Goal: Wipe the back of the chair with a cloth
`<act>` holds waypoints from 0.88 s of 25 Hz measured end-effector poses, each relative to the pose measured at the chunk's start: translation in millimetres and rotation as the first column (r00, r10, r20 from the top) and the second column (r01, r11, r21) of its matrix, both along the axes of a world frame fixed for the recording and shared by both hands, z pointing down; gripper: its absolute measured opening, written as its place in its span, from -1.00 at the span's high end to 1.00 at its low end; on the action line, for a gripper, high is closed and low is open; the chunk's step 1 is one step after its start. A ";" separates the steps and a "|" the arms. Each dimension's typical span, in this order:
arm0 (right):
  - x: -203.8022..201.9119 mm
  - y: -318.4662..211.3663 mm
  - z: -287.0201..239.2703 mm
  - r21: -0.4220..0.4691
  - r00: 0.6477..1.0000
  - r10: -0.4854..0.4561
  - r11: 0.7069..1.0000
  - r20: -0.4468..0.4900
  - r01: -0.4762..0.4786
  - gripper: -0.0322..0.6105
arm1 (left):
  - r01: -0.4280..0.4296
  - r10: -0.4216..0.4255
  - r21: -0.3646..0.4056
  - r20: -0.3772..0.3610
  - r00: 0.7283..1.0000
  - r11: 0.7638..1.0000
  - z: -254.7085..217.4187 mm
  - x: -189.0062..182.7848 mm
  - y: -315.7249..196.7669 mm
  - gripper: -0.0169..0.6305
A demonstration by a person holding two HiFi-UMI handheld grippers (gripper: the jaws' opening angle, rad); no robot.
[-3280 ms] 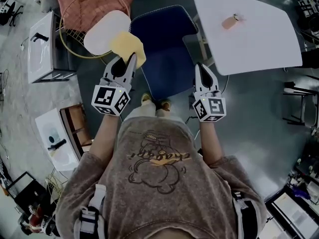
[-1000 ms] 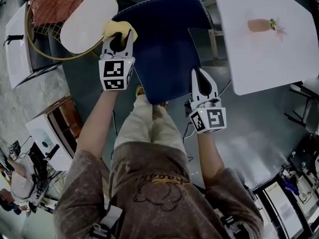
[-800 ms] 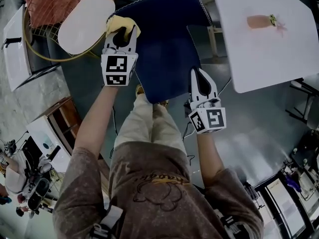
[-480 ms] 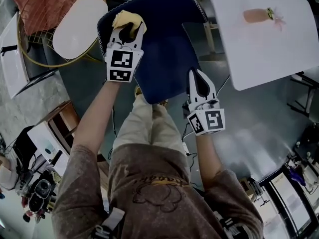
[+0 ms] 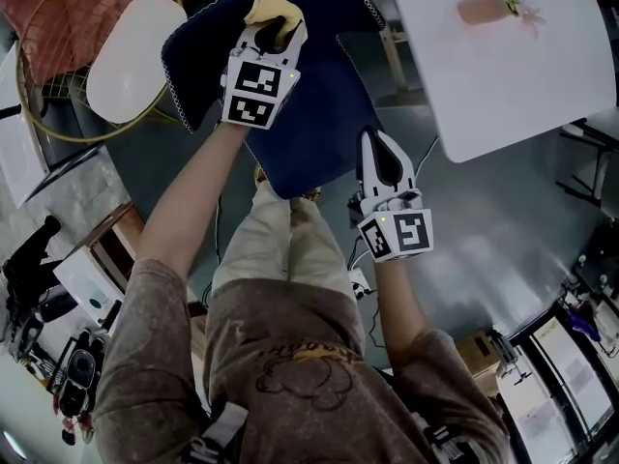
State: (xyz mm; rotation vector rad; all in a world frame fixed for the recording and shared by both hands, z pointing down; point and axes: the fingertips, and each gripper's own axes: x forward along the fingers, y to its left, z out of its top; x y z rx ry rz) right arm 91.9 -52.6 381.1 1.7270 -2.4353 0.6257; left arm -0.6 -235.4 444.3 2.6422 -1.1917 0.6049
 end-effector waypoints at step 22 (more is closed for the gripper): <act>29.1 22.3 32.2 -0.025 0.999 0.037 0.999 -0.007 -0.037 0.81 | -0.236 0.236 -0.019 -0.006 0.972 0.972 26.4 137.6 0.8 0.78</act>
